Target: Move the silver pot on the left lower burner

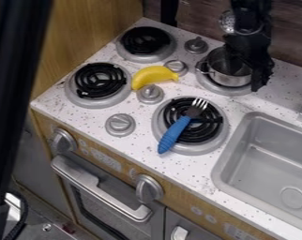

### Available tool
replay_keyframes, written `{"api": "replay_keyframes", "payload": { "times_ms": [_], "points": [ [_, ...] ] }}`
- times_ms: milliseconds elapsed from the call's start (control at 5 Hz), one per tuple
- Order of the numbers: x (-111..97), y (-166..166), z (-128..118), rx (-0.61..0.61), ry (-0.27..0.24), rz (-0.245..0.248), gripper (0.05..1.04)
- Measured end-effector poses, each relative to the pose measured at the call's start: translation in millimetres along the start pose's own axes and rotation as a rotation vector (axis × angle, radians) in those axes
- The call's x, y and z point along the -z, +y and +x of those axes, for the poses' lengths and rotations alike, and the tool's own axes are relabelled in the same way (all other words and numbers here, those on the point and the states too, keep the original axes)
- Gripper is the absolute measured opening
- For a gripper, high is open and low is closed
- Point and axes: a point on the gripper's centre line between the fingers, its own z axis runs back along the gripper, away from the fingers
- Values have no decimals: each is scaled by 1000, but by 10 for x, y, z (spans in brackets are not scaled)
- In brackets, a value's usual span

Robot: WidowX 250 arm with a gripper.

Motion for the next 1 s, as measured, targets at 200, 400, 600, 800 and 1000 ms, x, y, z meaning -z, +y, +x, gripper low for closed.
{"api": "replay_keyframes", "payload": {
  "times_ms": [200,400,600,800,1000],
  "points": [
    [106,104,193,-1,-23,39,995],
    [182,204,226,-40,4,65,995],
    [411,262,192,-84,28,46,995],
    [564,317,81,-98,76,46,995],
    [594,302,82,-117,82,20,949]
  ]
}}
